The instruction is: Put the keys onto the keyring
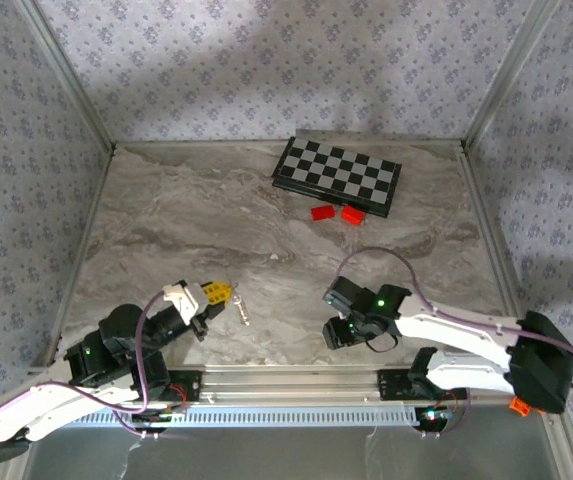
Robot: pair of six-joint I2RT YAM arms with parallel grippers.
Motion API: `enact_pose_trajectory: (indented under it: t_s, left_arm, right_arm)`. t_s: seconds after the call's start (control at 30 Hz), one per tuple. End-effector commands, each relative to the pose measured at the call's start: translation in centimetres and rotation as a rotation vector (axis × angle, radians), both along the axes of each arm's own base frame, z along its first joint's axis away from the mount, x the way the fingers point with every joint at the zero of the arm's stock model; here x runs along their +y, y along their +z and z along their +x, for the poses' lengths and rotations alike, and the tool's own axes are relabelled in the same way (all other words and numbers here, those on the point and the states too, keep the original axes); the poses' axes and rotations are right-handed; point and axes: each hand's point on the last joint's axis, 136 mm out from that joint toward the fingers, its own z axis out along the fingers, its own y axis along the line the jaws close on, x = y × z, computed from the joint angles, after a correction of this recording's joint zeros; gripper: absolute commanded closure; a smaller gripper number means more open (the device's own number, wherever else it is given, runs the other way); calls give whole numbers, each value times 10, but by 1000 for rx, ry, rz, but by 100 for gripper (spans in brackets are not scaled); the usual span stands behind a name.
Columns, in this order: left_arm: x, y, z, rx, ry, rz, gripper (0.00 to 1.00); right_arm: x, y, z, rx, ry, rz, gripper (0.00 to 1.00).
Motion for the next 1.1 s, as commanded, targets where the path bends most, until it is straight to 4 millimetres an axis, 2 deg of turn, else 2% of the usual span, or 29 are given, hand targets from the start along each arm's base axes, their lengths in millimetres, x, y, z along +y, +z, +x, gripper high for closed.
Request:
enact_pose_trajectory:
  t_s: [0.0, 0.23, 0.5, 0.83, 1.07]
  left_arm:
    - [0, 18, -6, -27, -29, -68, 100]
    - [0, 18, -6, -25, -27, -70, 100]
    - [1, 20, -5, -26, -24, -74, 100]
    - [3, 22, -6, -31, -23, -89, 100]
    - [5, 24, -7, -35, -23, -101, 100]
  right_arm:
    - [2, -1, -1, 20, -65, 100, 46]
    - [-5, -13, -3, 26, -77, 115, 49]
    - [-6, -24, -5, 36, -48, 92, 62]
    - [-11, -24, -1, 7, -1, 7, 73]
    - [-6, -24, 2, -7, 7, -1, 80]
